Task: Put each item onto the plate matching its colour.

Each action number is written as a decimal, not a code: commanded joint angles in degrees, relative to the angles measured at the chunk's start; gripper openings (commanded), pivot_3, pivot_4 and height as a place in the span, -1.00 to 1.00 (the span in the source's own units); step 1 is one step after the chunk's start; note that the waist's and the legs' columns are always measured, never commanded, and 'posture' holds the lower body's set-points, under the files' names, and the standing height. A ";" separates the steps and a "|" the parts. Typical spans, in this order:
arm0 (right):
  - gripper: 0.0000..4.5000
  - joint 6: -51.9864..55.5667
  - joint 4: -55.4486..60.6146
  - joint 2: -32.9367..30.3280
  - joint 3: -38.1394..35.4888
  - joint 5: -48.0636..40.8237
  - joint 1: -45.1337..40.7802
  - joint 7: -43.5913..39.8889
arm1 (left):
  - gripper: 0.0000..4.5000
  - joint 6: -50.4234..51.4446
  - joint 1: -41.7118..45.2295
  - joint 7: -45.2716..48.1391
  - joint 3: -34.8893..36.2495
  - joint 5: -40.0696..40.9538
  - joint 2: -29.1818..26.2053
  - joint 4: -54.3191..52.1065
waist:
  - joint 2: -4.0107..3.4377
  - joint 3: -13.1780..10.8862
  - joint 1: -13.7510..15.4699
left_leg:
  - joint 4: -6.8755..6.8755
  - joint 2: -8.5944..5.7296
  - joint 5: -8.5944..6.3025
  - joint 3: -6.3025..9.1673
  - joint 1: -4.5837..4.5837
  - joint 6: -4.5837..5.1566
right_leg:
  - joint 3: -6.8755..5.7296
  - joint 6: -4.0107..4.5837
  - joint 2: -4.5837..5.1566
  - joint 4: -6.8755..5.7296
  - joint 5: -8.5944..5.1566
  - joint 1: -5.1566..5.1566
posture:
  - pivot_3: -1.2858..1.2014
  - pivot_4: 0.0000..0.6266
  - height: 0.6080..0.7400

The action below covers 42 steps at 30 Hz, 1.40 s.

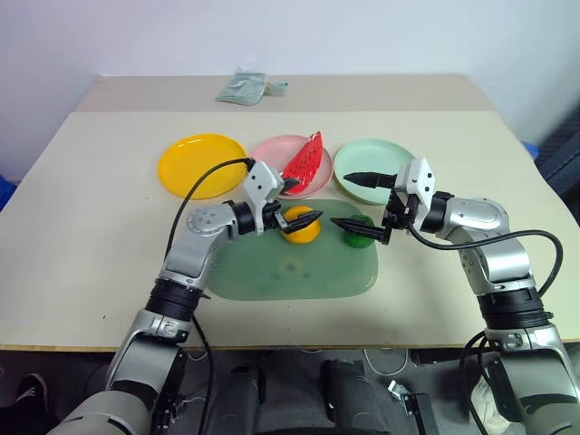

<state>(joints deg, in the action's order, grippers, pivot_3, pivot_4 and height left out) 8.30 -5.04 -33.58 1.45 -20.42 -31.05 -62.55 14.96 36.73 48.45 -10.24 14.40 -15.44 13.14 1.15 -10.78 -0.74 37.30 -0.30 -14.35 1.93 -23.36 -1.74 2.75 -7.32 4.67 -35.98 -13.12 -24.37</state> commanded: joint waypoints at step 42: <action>1.00 -7.19 -12.18 4.31 -0.86 7.00 -8.50 8.81 | 0.98 -14.85 9.78 -40.04 27.52 -3.20 -1.47 23.97 | 0.03 -0.01 0.03 | -0.04 -0.03 0.01 0.00 -0.03 -0.02 | -0.02 -0.02 0.04 0.02 0.01 -0.04 | 0.03 -0.52 1.00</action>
<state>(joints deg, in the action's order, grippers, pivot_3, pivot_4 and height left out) 2.11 -19.90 -28.52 1.60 -12.53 -39.41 -53.05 0.75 46.44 8.37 17.14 10.71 -16.65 37.61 1.17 -10.79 -0.71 37.25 -0.33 -14.34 1.93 -23.38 -1.76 2.73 -7.34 4.71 -35.96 -13.11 -24.41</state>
